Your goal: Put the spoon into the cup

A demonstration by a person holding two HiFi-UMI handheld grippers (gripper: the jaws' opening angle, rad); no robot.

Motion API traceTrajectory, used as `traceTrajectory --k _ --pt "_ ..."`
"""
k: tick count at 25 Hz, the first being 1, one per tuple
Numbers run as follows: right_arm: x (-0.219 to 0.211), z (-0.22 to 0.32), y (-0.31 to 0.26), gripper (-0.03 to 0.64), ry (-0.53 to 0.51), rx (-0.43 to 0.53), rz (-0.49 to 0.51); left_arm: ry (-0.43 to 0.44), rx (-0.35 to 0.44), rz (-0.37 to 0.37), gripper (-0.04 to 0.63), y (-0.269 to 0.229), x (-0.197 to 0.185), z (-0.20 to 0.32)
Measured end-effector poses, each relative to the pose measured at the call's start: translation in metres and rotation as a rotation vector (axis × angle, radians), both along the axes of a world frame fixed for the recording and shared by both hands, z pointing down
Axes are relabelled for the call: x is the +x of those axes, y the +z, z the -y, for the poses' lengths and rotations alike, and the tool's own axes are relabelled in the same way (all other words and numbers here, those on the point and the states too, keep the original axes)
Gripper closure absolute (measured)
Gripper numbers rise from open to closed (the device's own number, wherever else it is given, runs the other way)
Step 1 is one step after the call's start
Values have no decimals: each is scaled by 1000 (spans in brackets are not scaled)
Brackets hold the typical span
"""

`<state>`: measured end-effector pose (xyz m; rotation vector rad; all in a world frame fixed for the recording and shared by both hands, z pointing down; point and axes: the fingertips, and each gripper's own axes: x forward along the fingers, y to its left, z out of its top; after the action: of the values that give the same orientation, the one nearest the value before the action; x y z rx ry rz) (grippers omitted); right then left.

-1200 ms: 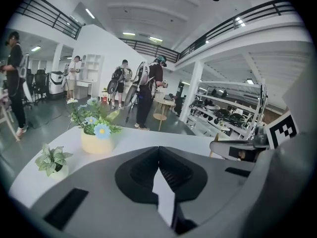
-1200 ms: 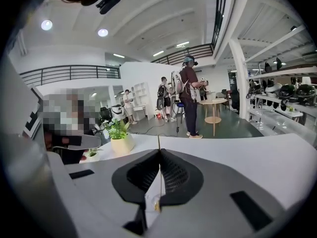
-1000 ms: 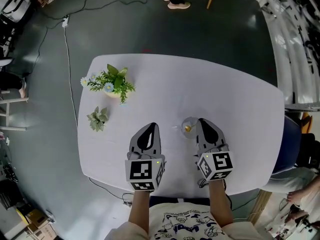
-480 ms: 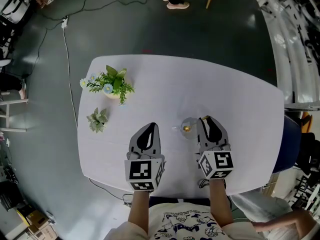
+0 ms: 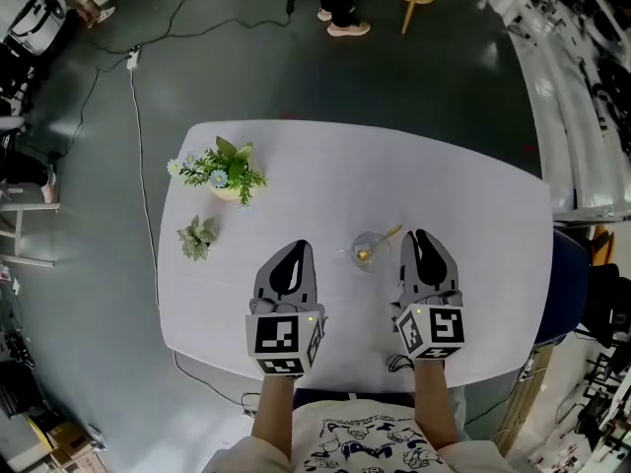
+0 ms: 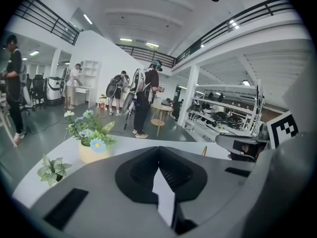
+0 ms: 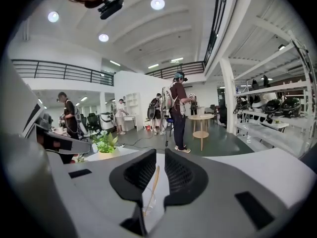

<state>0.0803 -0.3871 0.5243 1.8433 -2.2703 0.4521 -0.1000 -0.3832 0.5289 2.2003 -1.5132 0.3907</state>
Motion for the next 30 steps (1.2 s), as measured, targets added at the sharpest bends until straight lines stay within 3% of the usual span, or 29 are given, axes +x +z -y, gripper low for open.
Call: traceTrajectory --k 6,30 --pt "8 -19 -41 603 -2 75 -3 -17 70 13 581 -40 3 -16" --pt "18 -104 -168 604 -114 312 49 -133 318 41 581 -166 11 -117"
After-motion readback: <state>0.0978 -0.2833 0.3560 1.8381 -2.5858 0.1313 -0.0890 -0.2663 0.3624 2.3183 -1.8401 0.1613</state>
